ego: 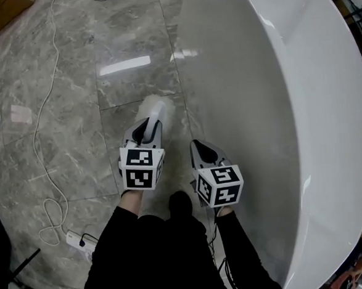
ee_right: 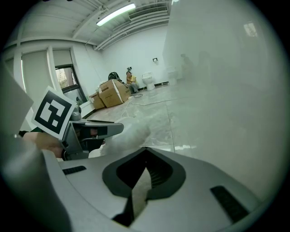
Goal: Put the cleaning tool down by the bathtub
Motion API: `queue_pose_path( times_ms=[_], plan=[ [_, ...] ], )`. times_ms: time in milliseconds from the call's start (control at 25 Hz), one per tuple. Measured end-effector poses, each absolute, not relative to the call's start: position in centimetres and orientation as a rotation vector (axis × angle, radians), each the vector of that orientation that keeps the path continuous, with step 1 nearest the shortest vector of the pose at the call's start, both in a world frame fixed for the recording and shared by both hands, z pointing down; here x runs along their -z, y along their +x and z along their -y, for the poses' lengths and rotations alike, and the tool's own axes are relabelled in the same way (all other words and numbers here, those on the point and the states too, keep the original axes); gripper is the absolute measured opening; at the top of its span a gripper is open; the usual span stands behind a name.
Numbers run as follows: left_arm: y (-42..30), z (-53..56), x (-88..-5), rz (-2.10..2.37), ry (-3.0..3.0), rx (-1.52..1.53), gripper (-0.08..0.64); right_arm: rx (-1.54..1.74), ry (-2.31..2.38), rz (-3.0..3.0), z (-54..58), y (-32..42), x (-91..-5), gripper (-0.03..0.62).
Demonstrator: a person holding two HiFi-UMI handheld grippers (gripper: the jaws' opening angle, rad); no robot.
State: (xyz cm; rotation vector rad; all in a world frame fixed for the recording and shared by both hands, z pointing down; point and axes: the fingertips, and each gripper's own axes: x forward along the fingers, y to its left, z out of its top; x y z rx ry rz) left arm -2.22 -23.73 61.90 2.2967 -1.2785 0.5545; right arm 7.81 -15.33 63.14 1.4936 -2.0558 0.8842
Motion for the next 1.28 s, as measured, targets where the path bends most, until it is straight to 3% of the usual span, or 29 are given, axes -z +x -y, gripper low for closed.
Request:
queue_pose_path(
  times_ms=[1280],
  plan=[
    [1.7, 27.6, -79.2, 1.249, 2.296, -0.702, 0.101, -0.933, 1.427, 2.081, 17.7, 9.3, -76.9, 0.000]
  ],
)
